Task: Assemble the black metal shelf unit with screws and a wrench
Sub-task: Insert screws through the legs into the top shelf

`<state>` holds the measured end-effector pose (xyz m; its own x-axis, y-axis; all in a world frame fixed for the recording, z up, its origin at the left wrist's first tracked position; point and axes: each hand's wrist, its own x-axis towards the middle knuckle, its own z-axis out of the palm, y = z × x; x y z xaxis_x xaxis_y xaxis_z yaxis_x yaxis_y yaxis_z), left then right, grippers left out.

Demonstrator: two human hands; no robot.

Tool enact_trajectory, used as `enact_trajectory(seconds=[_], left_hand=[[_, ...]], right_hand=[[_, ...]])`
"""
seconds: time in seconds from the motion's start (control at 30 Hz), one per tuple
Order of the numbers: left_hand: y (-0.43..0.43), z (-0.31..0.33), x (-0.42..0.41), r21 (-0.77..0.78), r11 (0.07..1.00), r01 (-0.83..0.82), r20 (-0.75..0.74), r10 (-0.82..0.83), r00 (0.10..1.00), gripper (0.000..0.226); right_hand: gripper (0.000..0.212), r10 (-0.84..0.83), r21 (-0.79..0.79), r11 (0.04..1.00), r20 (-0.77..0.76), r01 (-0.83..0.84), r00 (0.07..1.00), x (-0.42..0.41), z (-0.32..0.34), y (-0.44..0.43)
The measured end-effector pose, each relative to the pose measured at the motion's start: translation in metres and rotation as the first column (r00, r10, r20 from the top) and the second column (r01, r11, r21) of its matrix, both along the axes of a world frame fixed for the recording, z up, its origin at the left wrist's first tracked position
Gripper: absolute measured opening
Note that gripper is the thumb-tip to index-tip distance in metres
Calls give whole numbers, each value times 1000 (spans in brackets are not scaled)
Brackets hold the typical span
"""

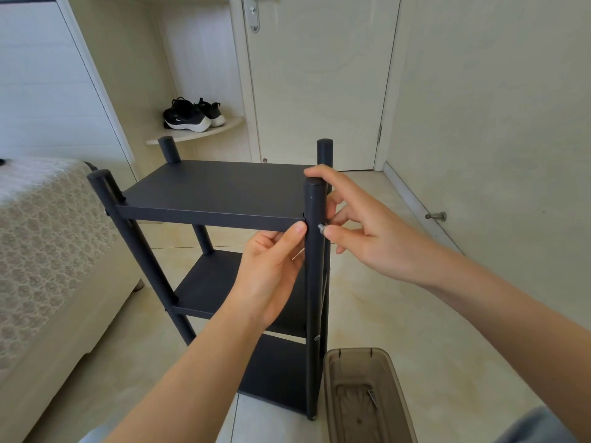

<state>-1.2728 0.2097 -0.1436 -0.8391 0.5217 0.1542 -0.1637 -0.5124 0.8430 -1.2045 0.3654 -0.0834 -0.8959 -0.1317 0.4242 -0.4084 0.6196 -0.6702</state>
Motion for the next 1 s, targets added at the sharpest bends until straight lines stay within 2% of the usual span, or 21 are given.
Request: enact_trajectory(seconds=[0.13,0.3,0.63,0.77,0.9,0.93,1.0], left_hand=[[2,2,2,-8,999,-34,27,34,999,60],[0,3,0,-24,1000,-13,40,14,999,63],[2,3,-1,-39,999,22,49,-20,999,34],[1,2,1,-45,999,-12,26,13,1000,33],[-2,3,7,-165,981,-99,-50,92,995,53],[-3,4,9,-221,966,-133,-91,115,989,51],[-7,6,13,-358,900,-248,-223,175,959,32]], right_hand=[[64,22,12,1000,11,-22,1000,-1,-1,1],[65,46,-28,999,37,-45,998,-1,-3,2],[64,37,-67,997,36,-35,999,-1,-4,5],[63,-53,10,999,-24,53,998,-3,-9,2],[62,-67,-4,998,0,67,998,-4,-10,0],[62,-68,-7,998,3,68,998,-4,-10,0],[62,-85,-5,996,1,85,996,-3,-9,-1]])
